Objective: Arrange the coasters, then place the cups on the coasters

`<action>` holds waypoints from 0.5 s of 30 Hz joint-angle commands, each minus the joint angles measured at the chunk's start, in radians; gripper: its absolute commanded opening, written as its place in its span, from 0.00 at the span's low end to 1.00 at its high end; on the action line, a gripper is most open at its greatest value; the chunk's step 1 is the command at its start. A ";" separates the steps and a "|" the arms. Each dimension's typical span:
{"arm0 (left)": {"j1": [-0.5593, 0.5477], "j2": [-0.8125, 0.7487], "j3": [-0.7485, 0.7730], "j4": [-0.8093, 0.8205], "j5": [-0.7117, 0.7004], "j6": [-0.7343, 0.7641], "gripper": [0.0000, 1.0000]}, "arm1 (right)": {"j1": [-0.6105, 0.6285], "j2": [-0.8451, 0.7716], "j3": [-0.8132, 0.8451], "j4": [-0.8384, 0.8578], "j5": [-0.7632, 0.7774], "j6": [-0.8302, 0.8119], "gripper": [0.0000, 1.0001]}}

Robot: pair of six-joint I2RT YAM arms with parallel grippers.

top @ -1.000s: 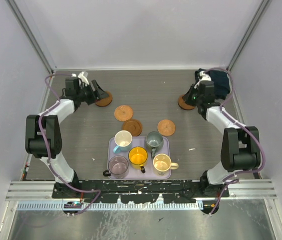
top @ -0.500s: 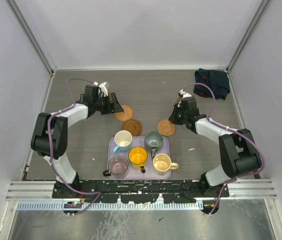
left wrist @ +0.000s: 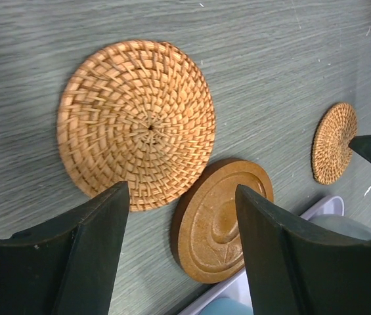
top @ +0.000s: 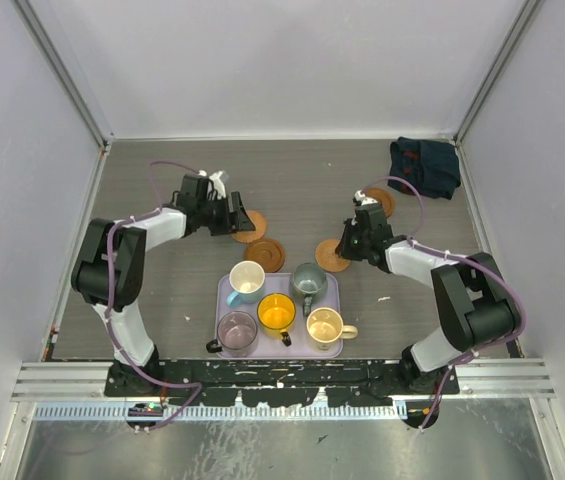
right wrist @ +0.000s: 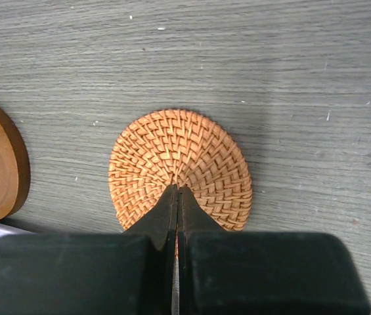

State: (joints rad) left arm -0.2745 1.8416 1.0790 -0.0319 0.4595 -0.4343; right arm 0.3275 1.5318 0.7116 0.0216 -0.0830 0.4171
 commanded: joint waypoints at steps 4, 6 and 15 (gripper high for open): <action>-0.019 0.022 0.032 0.047 -0.014 -0.012 0.66 | 0.003 0.018 0.011 0.033 0.031 0.017 0.01; -0.019 0.035 0.033 0.040 -0.037 -0.017 0.66 | 0.003 0.024 0.017 0.027 0.043 0.021 0.01; -0.020 0.092 0.084 -0.037 -0.110 -0.014 0.66 | 0.004 0.110 0.070 0.009 0.091 0.038 0.01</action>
State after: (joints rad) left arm -0.2951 1.8984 1.1316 -0.0277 0.4145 -0.4568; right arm 0.3275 1.5929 0.7429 0.0307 -0.0452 0.4416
